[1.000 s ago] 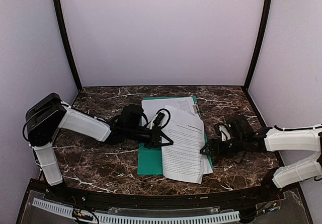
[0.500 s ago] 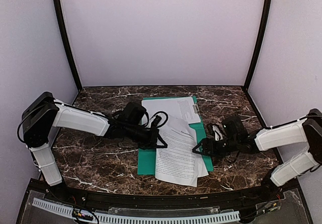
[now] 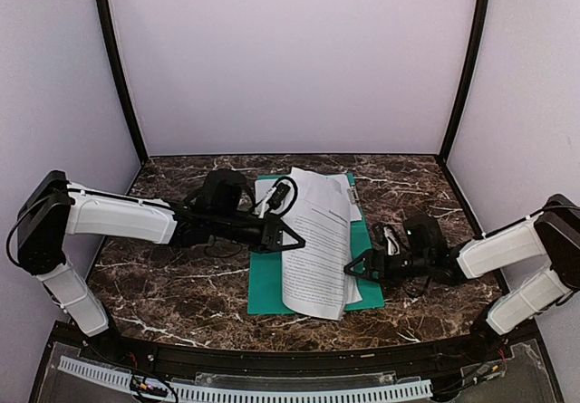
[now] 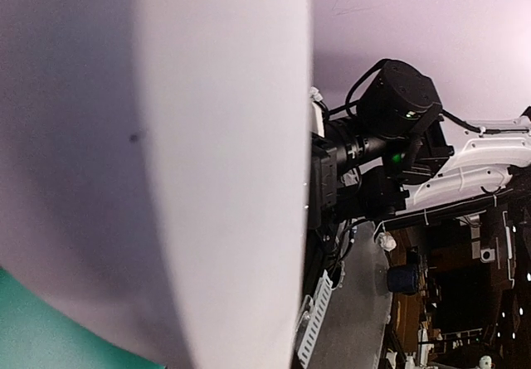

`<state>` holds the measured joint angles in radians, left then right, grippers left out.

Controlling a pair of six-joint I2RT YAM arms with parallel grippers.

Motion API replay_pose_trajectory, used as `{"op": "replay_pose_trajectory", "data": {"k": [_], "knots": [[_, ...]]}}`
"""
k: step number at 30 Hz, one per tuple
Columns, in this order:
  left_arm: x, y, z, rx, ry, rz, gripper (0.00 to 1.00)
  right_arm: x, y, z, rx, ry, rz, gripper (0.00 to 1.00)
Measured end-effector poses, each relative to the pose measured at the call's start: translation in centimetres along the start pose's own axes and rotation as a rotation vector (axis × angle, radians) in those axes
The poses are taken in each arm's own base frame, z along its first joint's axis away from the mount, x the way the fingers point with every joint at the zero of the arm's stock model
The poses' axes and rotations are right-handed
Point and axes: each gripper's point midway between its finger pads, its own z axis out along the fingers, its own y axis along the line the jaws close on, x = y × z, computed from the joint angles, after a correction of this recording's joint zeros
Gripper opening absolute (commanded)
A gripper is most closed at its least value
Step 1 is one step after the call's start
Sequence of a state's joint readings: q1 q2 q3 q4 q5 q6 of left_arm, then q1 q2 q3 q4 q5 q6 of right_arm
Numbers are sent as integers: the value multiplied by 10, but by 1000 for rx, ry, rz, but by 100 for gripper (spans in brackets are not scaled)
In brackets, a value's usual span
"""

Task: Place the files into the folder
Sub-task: Adjust the file in the folder with some files.

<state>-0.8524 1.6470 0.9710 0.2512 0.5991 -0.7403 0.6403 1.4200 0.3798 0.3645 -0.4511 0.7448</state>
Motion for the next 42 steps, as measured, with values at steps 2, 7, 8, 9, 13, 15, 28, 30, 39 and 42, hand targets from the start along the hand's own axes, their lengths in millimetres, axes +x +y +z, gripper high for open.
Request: {"op": "replay_pose_trajectory", "data": {"k": [2, 7, 8, 9, 13, 15, 28, 30, 39, 42], "knots": [[1, -4, 0, 32, -5, 16, 1, 0, 0, -1, -16, -8, -1, 86], [9, -4, 1, 76, 4, 13, 1, 2, 1, -2, -62, -14, 0, 86], [10, -4, 2, 83, 4, 12, 1, 2, 2, -1, -77, -16, 1, 86], [11, -4, 2, 87, 7, 10, 1, 1, 2, -1, -88, -18, 1, 86], [11, -6, 3, 105, 3, 17, 1, 1, 6, 3, -142, -13, -5, 85], [10, -7, 3, 114, 0, 23, 1, 1, 8, 6, -166, -7, -9, 84], [19, 5, 10, 121, 18, -6, 1, 6, 18, 17, -266, 54, 12, 62], [19, 6, 11, 117, 18, -7, 1, 6, 19, 17, -272, 56, 12, 57], [31, 35, 15, -12, 60, -54, 1, 1, 28, 11, -296, 38, 5, 44], [35, 46, 17, -61, 79, -75, 1, 1, 29, 11, -297, 39, 6, 42]]}}
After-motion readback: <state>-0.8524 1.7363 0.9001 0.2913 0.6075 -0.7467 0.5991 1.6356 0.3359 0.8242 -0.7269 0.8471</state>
